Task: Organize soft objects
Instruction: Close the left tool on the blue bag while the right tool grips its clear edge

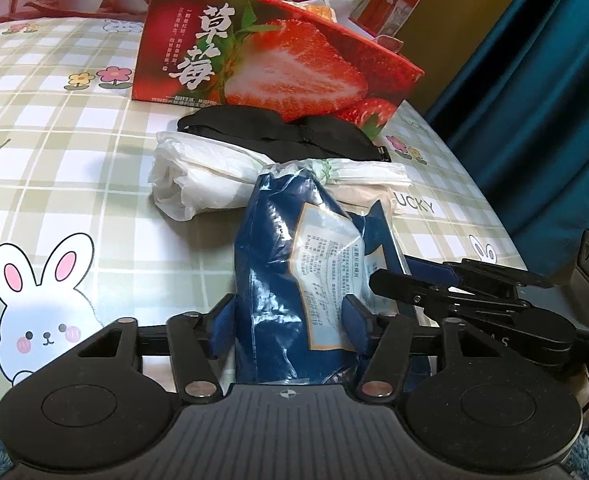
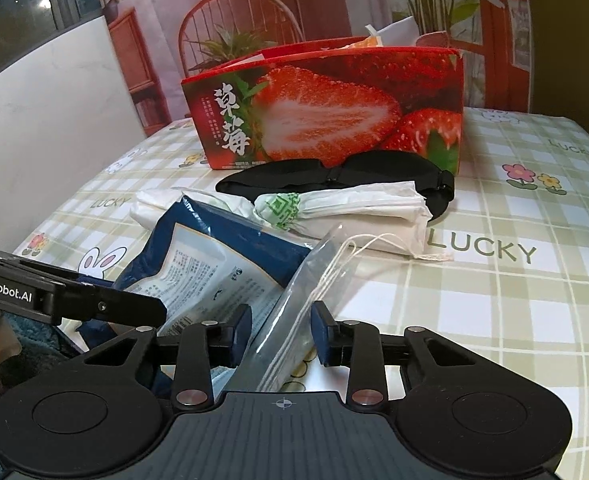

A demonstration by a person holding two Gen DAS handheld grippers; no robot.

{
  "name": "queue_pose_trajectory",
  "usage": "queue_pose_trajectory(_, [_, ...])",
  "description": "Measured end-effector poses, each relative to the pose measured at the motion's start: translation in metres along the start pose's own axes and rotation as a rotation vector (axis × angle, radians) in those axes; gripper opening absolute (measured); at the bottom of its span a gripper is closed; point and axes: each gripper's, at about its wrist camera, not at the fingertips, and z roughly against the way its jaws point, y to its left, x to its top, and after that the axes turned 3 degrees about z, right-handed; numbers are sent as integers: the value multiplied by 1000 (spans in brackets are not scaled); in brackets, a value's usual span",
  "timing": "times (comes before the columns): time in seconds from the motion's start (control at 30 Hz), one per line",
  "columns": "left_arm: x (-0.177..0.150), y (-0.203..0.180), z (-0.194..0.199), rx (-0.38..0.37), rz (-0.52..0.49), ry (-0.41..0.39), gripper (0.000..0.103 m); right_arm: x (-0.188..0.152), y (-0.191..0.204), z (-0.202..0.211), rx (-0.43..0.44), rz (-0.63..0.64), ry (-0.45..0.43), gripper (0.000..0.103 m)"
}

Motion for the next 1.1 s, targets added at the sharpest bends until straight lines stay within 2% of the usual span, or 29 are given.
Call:
queue_pose_trajectory(0.07, [0,-2,2,-11,-14,-11,45,0,0,1,-4,-1,-5,30])
queue_pose_trajectory(0.13, [-1,-4,5,-20,-29,-19,42,0,-1,2,-8,-4,-13,30])
queue_pose_trajectory(0.27, [-1,-2,4,-19,-28,-15,42,1,-2,6,-17,-6,-41,25])
queue_pose_trajectory(0.33, [-1,-2,3,-9,-30,-13,42,1,-1,10,-28,0,-70,16])
queue_pose_trajectory(0.5, [-1,1,1,-5,-22,-9,44,2,-4,13,-41,-18,-90,15])
queue_pose_trajectory(0.67, [0,6,-1,-13,10,0,48,2,-5,12,-41,-26,-79,19])
queue_pose_trajectory(0.8, [0,7,-1,-14,17,2,49,3,-4,11,-22,-46,-52,31])
queue_pose_trajectory(1.1, [0,7,-2,-15,18,3,49,0,-21,13,-3,-159,34,32])
